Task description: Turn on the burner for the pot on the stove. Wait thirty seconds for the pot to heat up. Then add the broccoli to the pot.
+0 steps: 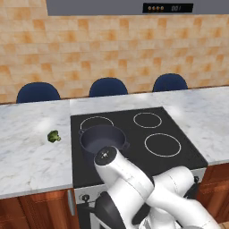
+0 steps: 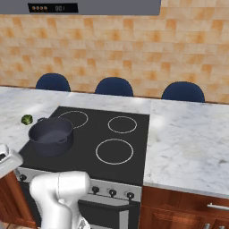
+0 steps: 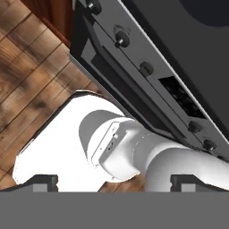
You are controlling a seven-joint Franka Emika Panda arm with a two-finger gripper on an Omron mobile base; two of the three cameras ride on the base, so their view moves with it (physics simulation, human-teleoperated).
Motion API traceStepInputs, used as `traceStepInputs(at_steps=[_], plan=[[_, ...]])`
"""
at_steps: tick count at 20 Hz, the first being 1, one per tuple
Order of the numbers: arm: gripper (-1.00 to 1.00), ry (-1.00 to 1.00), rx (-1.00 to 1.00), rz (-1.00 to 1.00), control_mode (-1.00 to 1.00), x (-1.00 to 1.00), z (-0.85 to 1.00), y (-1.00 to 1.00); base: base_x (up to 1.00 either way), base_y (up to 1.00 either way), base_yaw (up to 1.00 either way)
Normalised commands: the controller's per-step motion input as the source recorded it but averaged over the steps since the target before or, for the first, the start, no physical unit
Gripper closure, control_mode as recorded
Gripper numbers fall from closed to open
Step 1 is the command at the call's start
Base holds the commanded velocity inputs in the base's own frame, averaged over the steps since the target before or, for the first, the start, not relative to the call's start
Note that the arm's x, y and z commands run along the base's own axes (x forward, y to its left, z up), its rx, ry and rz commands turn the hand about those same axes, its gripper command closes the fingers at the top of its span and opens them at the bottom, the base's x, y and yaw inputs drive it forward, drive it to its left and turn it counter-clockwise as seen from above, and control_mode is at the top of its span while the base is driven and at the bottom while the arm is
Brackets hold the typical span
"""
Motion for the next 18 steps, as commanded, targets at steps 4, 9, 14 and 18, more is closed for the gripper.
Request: traceStepInputs(at_steps=[4,9,14,18], plan=[[-1.0,-0.01,0.13,0.01,-1.0,0.0,-0.7,0.04,0.0,0.0,0.0],[-1.0,-0.1,0.21,0.0,-1.0,0.01,-0.61,0.07,0.0,0.0,0.0],[-1.0,-0.26,0.33,0.0,-1.0,0.0,-0.58,0.01,0.0,0.0,0.0],[-1.0,-0.33,0.24,0.0,-1.0,0.0,-0.48,0.03,0.0,0.0,0.0]])
